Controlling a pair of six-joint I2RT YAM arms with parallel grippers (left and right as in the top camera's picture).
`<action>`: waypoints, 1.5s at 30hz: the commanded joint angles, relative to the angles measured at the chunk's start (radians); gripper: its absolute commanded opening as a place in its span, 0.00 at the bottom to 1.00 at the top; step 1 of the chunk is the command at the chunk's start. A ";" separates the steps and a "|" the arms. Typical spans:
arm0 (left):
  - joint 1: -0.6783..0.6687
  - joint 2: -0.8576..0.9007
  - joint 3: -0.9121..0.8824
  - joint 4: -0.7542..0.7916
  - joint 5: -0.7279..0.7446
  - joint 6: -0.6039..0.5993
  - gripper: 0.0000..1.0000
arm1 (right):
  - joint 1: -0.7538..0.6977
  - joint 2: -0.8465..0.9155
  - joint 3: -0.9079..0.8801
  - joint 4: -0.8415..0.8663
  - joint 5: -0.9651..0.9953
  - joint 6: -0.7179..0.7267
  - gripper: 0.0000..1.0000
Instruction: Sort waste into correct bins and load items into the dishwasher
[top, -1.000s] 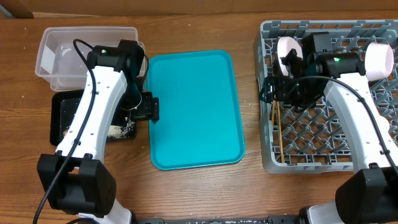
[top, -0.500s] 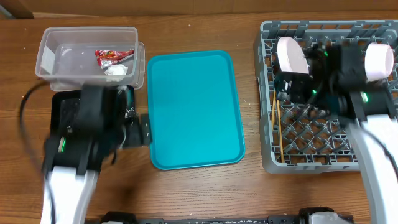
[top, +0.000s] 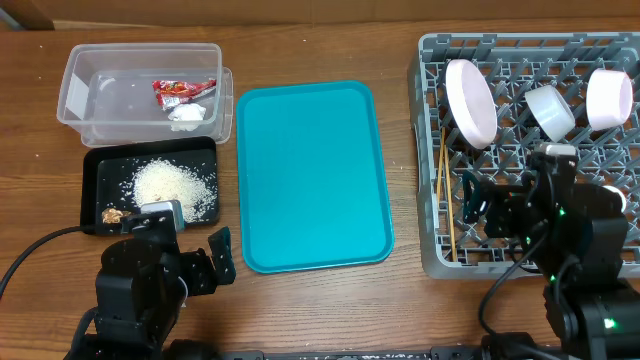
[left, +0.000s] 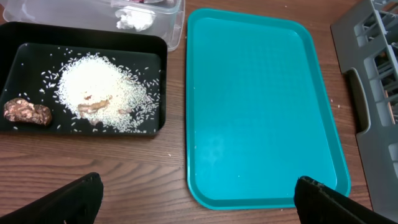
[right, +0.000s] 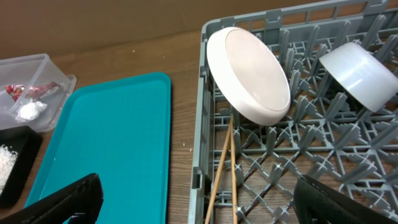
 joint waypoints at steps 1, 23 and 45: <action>0.003 -0.007 -0.013 -0.010 -0.017 -0.009 1.00 | -0.005 0.003 -0.009 -0.002 0.021 0.004 1.00; 0.003 -0.007 -0.013 -0.026 -0.017 -0.009 1.00 | -0.005 0.148 -0.009 -0.003 0.021 0.004 1.00; 0.003 -0.007 -0.013 -0.026 -0.017 -0.009 1.00 | 0.010 -0.304 -0.360 0.191 0.077 -0.003 1.00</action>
